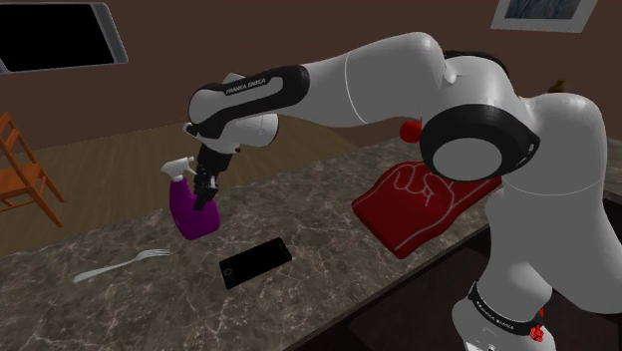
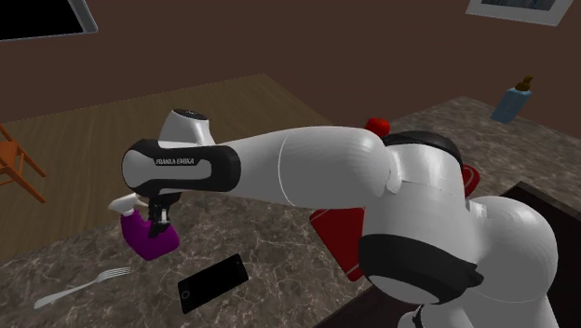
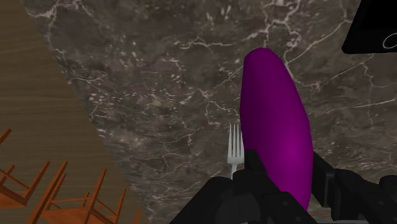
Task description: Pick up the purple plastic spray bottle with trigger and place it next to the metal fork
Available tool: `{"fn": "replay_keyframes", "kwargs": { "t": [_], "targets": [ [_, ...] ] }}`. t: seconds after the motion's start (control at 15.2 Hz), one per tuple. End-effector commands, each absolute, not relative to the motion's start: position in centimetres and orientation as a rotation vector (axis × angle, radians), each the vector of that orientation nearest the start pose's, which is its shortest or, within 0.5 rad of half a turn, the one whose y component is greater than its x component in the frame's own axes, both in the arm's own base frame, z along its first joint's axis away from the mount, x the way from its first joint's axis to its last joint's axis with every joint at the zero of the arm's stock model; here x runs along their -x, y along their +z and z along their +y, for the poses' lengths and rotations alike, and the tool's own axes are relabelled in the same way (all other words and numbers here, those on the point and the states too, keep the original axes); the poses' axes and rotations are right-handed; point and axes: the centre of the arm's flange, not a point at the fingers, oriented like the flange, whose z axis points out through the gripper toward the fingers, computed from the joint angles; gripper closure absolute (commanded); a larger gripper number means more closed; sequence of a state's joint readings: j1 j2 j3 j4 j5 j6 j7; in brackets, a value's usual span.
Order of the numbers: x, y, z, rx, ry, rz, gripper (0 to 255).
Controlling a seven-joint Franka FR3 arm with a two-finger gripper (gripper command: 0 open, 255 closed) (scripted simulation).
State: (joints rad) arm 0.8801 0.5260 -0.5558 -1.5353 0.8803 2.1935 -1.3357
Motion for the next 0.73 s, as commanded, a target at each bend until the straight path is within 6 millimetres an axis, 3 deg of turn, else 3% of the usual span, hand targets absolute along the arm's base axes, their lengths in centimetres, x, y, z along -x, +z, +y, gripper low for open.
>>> {"fn": "replay_keyframes", "kwargs": {
  "t": [0.0, 0.13, 0.66],
  "targets": [
    [-64.0, 40.1, 31.5, 2.177, -0.619, -1.667, 255],
    [-64.0, 38.8, 31.5, 2.177, -0.619, -1.667, 255],
    [-64.0, 38.8, 31.5, 2.177, -0.619, -1.667, 255]
  ]
}}
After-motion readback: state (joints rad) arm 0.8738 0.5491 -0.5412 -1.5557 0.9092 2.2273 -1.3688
